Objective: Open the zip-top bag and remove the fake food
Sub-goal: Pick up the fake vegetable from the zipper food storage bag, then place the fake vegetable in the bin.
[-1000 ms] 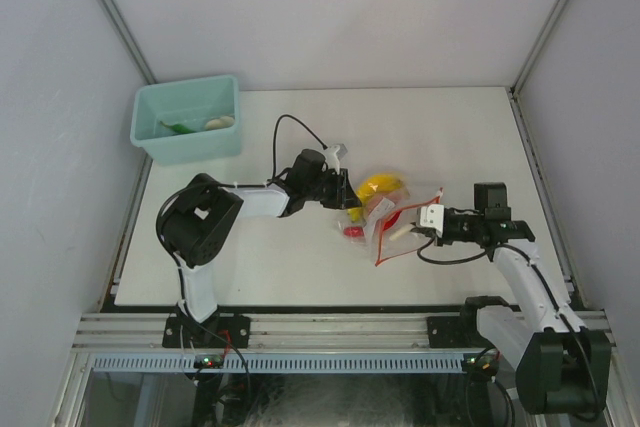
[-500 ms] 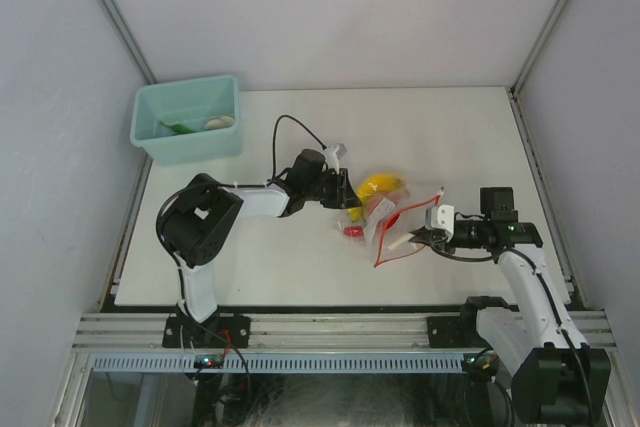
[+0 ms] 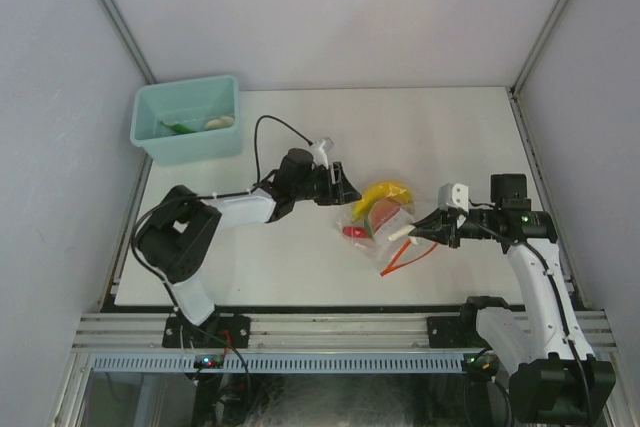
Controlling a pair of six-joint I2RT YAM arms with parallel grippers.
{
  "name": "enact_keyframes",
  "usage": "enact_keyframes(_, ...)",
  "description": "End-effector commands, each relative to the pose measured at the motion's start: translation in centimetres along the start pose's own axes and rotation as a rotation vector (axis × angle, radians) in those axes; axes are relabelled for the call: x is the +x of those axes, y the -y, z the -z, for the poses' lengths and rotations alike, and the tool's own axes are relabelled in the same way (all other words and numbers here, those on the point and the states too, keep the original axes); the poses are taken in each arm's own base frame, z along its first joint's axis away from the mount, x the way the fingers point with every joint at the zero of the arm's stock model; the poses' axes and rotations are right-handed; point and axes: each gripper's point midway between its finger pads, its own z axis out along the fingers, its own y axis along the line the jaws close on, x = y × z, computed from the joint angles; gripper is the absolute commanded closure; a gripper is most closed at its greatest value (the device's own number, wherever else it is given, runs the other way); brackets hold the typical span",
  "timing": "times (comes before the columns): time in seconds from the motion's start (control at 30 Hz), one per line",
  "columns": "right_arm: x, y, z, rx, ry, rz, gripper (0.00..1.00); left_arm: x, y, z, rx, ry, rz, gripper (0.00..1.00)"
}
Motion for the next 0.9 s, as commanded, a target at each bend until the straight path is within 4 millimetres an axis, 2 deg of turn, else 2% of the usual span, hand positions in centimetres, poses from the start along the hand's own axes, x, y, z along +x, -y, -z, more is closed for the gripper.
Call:
enact_keyframes(0.0, -3.5, 1.4, 0.2, 0.024, 0.079, -0.121, 1.00, -4.9, 3.2, 3.4, 0.063, 0.198, -0.053, 0.34)
enact_keyframes(0.2, -5.2, 3.4, 0.1, 0.071, 0.114, -0.347, 1.00, -7.7, 5.9, 6.9, 0.118, 0.335, -0.154, 0.33)
enact_keyframes(0.33, -5.7, 4.9, 0.0, 0.096, 0.133, -0.507, 1.00, -9.4, 8.9, 9.9, 0.217, 0.459, -0.226, 0.33)
enact_keyframes(0.43, -5.7, 5.7, -0.3, 0.070, 0.148, -0.629, 1.00, -10.5, 11.2, 12.5, 0.301, 0.555, -0.277, 0.27)
enact_keyframes(0.53, -5.7, 6.3, -0.5, 0.032, 0.162, -0.743, 1.00, -10.8, 13.2, 14.5, 0.406, 0.635, -0.304, 0.17)
enact_keyframes(0.6, -5.6, 6.8, -0.7, 0.012, 0.164, -0.792, 1.00, -10.8, 14.3, 15.3, 0.488, 0.667, -0.276, 0.01)
enact_keyframes(0.73, -5.6, 7.6, -0.9, -0.043, 0.165, -0.904, 1.00, -10.3, 16.5, 15.7, 0.661, 0.667, -0.226, 0.00)
enact_keyframes(0.87, -5.4, 8.5, -1.1, -0.089, 0.160, -0.994, 1.00, -9.9, 17.5, 15.0, 0.693, 0.681, -0.226, 0.00)
